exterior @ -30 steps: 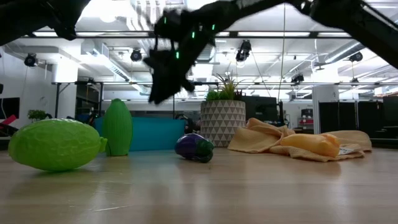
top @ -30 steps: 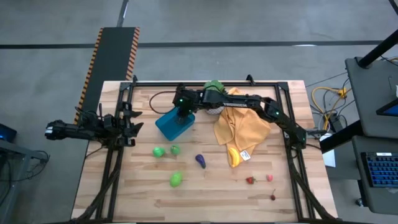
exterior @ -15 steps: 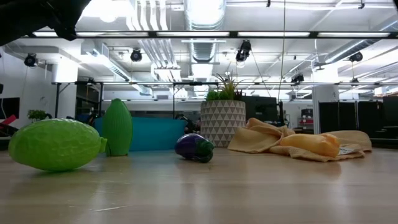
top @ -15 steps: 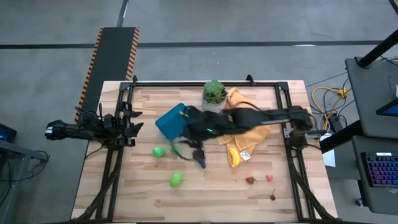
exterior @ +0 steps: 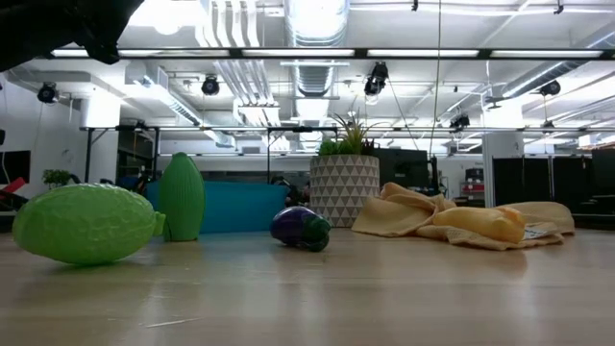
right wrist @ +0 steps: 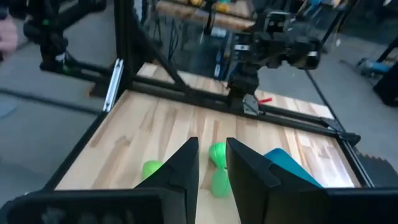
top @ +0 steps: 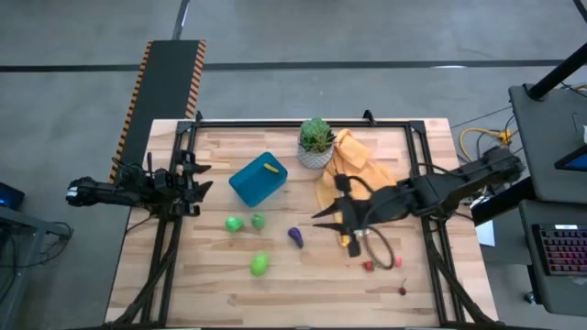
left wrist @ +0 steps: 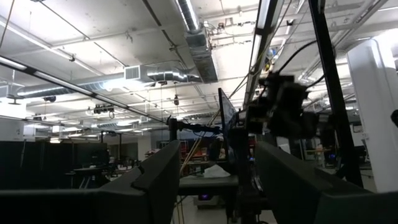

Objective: Pick and placing Produce into tupperware
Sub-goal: Put the green pear into the blue bin

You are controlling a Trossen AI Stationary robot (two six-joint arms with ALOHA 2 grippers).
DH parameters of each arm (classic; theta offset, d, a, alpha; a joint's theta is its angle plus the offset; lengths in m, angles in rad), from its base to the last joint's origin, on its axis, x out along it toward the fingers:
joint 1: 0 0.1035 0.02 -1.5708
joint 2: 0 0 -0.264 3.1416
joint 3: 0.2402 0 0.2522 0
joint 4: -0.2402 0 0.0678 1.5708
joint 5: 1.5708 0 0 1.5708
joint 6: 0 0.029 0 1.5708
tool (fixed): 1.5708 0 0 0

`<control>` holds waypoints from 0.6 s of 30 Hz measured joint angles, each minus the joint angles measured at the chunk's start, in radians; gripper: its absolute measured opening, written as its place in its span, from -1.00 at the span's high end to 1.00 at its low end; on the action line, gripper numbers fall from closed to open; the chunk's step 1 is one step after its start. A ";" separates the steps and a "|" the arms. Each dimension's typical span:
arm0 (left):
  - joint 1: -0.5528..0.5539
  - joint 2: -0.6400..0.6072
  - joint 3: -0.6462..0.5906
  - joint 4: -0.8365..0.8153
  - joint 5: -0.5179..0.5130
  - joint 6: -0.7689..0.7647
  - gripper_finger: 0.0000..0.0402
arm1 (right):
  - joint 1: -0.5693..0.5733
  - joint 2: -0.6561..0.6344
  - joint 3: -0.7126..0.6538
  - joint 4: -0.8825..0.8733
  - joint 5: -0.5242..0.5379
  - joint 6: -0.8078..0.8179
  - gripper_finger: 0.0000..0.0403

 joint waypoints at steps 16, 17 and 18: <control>0.000 0.046 0.000 0.003 -0.023 0.005 0.04 | -0.015 -0.265 -0.592 0.416 -0.008 0.003 0.62; 0.000 0.044 0.000 0.003 -0.023 0.005 0.04 | -0.015 -0.265 -0.601 0.431 -0.008 0.003 0.63; 0.000 0.043 0.000 0.004 -0.019 0.006 0.04 | -0.015 -0.265 -0.608 0.440 -0.008 0.001 0.64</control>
